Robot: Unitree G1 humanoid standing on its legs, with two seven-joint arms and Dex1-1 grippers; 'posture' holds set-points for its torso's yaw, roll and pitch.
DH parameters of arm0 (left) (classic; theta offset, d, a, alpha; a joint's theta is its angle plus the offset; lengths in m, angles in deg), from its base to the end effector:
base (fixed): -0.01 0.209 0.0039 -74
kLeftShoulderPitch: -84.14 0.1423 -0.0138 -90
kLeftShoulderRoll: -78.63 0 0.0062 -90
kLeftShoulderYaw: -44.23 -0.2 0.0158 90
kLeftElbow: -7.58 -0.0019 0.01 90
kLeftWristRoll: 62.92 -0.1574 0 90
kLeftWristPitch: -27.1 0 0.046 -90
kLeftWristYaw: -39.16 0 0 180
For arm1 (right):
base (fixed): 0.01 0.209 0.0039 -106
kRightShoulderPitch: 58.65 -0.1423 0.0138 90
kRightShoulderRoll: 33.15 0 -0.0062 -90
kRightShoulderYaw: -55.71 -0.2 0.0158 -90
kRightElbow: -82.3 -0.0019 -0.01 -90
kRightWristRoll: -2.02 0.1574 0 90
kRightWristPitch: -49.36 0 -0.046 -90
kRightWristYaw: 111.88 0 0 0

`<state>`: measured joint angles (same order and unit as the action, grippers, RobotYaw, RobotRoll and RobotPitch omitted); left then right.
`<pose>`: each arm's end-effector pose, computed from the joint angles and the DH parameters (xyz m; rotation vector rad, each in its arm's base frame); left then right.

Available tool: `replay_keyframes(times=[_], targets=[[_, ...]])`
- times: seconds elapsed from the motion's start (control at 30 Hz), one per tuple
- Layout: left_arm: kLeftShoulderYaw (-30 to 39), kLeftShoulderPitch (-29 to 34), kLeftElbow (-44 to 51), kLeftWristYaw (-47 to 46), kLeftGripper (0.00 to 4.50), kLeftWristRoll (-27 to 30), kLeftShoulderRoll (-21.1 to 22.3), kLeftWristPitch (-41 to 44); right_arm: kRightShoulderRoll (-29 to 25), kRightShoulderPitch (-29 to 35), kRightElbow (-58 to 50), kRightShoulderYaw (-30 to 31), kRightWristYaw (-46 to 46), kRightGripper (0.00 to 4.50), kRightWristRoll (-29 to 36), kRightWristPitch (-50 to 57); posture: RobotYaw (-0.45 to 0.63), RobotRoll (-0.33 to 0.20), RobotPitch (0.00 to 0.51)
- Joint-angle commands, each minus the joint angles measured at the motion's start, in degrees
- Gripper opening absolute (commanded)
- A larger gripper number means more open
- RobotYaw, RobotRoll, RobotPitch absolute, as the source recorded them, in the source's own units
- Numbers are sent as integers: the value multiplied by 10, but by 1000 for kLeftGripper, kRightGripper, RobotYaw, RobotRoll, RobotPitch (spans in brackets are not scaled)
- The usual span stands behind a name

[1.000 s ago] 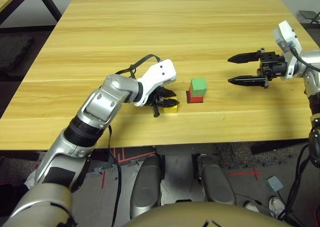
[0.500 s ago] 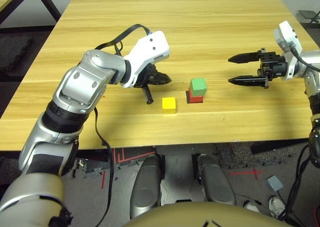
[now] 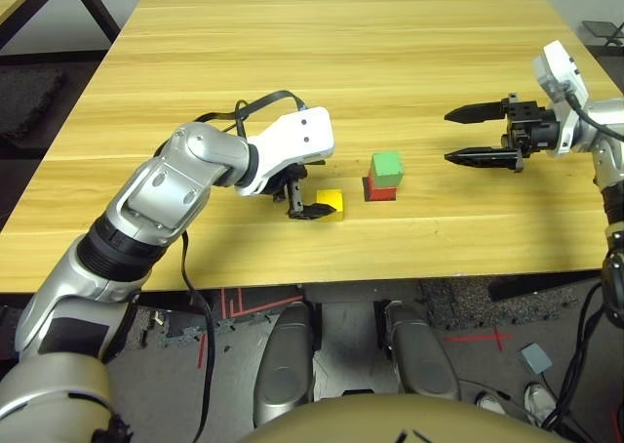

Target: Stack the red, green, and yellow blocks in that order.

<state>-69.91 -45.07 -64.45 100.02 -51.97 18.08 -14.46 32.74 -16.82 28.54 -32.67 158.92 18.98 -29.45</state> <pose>0.2852 0.1671 0.2075 0.7180 0.4679 -1.1883 0.3537 -0.2929 0.2020 -0.2774 0.1703 1.3481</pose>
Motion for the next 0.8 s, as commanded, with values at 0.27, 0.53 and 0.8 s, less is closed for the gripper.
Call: replay_keyframes(times=[0.27, 0.53, 0.8], targets=[[-32, 26, -23, 3, 4489, -27, -9, -32, -11, 13, -13, -5, 3, 4500, 3, 9, 152, -20, 143], [-33, 37, -44, -6, 4489, -41, -27, -43, -11, 14, -17, -6, 1, 4500, 3, 14, 156, -18, 144], [-31, 61, -34, -29, 2208, -48, -41, -29, -4, 7, -10, -4, -1, 4500, 2, 13, 169, -17, 140]])
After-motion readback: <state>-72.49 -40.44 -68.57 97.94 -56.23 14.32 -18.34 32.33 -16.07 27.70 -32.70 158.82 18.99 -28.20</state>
